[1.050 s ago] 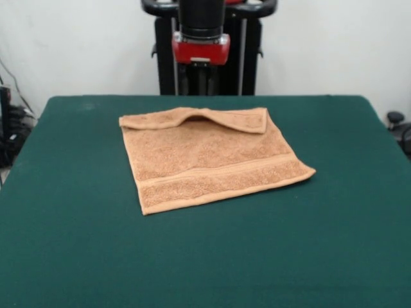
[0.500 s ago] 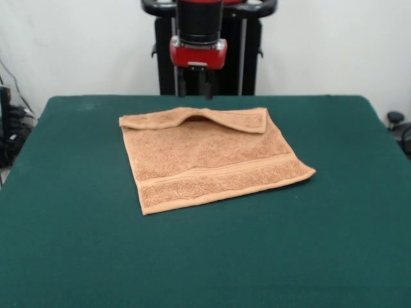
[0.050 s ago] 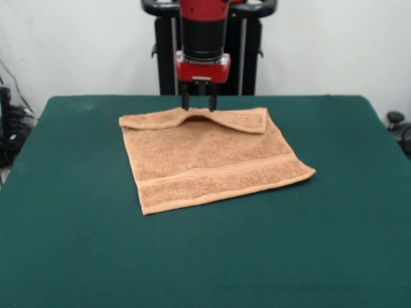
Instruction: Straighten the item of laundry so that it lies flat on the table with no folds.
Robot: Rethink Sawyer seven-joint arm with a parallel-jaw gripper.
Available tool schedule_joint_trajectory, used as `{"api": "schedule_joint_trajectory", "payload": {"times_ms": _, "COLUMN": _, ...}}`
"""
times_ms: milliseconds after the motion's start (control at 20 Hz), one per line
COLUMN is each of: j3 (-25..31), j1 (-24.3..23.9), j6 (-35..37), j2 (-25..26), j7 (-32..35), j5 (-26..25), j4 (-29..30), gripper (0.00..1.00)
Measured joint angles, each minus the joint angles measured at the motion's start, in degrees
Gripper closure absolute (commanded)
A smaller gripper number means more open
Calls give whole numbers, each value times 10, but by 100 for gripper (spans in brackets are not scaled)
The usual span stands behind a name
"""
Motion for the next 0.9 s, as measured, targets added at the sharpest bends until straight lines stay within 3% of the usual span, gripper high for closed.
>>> {"api": "schedule_joint_trajectory", "payload": {"times_ms": 900, "j3": -9, "j1": 18, "j6": 0, "j2": 10, "j7": 0, "j5": 20, "j4": -15, "gripper": 0}}
